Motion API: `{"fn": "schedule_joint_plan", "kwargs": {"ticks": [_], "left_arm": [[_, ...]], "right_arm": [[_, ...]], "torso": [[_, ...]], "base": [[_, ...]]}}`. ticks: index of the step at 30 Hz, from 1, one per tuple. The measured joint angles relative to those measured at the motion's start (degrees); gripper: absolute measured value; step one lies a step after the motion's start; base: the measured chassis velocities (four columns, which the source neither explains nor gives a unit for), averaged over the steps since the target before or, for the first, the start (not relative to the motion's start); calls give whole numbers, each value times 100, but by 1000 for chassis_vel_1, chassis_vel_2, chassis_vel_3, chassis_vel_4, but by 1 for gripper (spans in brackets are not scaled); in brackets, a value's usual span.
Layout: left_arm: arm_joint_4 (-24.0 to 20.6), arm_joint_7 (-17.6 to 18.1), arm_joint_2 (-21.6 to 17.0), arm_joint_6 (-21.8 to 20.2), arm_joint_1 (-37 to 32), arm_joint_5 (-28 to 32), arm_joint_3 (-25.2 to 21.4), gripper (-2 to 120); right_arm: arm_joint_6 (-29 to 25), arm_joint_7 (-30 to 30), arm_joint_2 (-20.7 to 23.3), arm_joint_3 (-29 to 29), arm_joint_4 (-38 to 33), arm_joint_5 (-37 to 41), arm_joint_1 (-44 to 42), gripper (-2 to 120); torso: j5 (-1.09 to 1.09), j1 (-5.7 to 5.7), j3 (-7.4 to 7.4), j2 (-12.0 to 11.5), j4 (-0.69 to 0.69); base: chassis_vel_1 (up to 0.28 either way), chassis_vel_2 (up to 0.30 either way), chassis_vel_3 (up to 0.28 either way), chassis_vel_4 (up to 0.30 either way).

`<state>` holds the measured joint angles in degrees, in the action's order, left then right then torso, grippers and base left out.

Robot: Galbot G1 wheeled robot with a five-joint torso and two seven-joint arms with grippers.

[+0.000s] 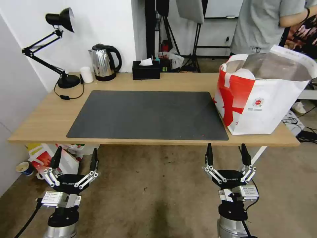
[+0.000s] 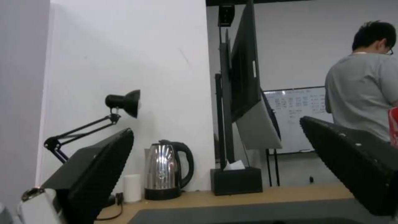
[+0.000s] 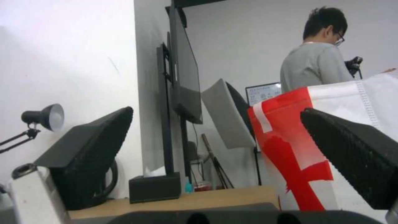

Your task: Pick up the trash from the table and place it into the takeout bag.

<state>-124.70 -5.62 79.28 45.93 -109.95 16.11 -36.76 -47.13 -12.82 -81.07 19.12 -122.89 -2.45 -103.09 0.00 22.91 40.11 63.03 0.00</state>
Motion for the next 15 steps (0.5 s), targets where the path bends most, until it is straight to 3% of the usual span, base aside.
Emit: {"fn": "schedule_joint_plan", "kwargs": {"ticks": [15], "left_arm": [[-37,21,27,-15,14,-21,-2,100]], "right_arm": [[0,0,0,0,0,0,0,100]], "torso": [[0,0,0,0,0]], "base": [[0,0,0,0]]}}
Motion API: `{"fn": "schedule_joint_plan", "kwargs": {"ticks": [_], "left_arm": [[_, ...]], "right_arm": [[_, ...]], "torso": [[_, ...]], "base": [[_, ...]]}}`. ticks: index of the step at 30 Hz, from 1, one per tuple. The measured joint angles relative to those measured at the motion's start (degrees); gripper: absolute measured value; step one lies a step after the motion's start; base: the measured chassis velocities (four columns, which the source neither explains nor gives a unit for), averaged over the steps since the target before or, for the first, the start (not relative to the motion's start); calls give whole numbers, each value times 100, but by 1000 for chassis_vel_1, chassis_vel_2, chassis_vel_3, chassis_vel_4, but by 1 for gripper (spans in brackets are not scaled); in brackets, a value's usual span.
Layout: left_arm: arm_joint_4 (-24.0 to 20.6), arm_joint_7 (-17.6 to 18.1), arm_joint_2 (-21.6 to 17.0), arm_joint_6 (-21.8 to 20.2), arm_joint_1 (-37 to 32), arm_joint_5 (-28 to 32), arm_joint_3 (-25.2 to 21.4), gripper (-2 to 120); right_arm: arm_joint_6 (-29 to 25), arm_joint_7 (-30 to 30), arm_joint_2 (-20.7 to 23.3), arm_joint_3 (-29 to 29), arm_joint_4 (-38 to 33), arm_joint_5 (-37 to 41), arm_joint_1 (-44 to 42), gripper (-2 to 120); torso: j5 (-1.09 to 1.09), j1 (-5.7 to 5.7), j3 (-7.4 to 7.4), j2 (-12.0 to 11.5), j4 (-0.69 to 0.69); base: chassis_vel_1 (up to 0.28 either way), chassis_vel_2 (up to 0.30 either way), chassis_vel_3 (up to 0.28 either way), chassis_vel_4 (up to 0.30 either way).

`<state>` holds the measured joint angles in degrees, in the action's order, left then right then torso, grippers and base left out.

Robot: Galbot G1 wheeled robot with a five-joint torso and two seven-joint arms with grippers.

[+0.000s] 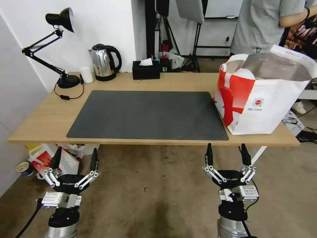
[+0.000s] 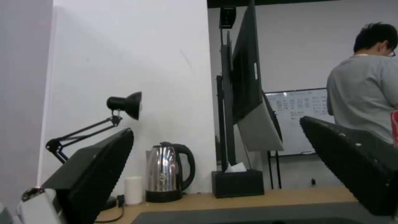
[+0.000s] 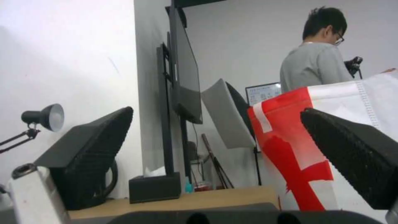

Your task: Pick up the trash from the table and place it into the takeout bag.

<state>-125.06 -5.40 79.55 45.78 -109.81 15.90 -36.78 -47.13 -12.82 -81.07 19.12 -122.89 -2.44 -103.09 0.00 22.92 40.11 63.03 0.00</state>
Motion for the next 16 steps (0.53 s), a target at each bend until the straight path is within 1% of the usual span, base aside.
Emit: {"fn": "schedule_joint_plan", "kwargs": {"ticks": [16], "left_arm": [[-7,1,-1,-8,1,-2,-1,100]], "right_arm": [[0,0,0,0,0,0,0,100]], "torso": [[0,0,0,0,0]], "base": [[0,0,0,0]]}}
